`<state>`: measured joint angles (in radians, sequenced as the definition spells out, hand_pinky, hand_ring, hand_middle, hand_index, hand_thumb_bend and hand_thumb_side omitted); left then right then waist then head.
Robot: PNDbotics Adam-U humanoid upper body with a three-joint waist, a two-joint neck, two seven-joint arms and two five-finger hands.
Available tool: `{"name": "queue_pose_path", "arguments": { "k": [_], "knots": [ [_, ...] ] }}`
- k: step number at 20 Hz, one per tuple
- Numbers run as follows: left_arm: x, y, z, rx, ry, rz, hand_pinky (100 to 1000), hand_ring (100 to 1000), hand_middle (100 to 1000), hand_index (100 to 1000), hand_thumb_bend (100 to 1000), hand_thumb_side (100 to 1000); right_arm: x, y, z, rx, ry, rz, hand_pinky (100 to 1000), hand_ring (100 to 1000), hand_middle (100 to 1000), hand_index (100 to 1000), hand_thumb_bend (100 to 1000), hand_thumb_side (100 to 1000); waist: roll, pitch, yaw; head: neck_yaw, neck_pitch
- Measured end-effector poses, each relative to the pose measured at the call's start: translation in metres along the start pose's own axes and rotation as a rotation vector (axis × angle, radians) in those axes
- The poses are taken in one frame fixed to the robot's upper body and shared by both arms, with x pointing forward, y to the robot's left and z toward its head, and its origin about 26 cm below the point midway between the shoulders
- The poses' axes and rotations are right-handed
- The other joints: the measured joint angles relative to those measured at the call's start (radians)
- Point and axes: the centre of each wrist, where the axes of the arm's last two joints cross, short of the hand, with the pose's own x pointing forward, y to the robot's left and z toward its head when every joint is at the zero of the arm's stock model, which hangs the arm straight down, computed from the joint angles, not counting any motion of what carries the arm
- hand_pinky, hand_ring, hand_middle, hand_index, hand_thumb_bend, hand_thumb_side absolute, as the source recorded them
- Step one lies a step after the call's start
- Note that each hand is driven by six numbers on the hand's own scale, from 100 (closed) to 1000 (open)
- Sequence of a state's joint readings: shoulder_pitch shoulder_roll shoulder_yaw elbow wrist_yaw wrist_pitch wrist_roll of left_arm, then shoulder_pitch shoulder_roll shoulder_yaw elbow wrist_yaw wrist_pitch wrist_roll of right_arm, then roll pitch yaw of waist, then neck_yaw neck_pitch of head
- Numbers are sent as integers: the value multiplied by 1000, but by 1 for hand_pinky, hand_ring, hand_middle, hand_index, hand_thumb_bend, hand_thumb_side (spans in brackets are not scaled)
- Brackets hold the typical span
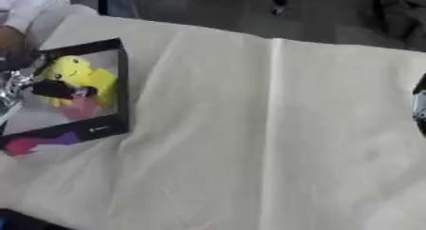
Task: Pick up the objects with one hand, pass them to the other hand, and then place them into the box on the other side of the table.
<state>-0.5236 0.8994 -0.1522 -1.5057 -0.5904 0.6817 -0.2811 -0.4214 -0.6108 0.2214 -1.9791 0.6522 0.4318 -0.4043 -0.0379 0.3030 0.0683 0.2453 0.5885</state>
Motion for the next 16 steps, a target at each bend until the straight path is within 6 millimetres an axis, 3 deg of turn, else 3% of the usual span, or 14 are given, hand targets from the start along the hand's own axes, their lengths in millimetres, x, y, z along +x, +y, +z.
{"name": "queue_pose_path", "arguments": {
  "k": [1, 2, 3, 6, 10, 14, 16],
  "knots": [
    [1, 3, 1, 11, -1, 8, 954, 845, 706, 872, 399, 761, 0, 0, 0, -4, 2, 0, 803, 776, 880, 877, 100, 468, 0, 0, 0, 0, 0],
    [2, 7, 3, 34, -2, 21, 929, 809, 688, 859, 225, 607, -1, -1, 0, -9, 4, 0, 802, 775, 881, 877, 147, 450, 0, 0, 0, -1, 2],
    [4, 12, 6, 75, -7, 48, 911, 779, 664, 835, 100, 749, -2, -1, 0, -14, 7, -1, 800, 774, 882, 877, 130, 461, 1, 0, 0, -2, 3],
    [17, 31, 26, 251, -108, 240, 884, 739, 629, 776, 100, 749, -5, -3, -1, -40, 22, -11, 794, 770, 890, 879, 100, 526, 7, 0, 1, -20, 7],
    [33, 27, 56, 428, -392, 661, 911, 744, 648, 773, 100, 805, -8, -7, -5, -84, 49, -59, 791, 774, 903, 881, 100, 577, 9, 0, -1, -64, 8],
    [47, 18, 73, 415, -595, 1011, 949, 760, 659, 792, 100, 804, -12, -9, -5, -92, 93, -157, 766, 764, 922, 889, 100, 570, 14, 0, -7, -99, 8],
    [53, 13, 77, 378, -658, 1121, 948, 767, 675, 803, 117, 837, -14, -9, -4, -79, 128, -230, 760, 763, 928, 899, 100, 515, 15, 0, -9, -114, 8]
  ]
}}
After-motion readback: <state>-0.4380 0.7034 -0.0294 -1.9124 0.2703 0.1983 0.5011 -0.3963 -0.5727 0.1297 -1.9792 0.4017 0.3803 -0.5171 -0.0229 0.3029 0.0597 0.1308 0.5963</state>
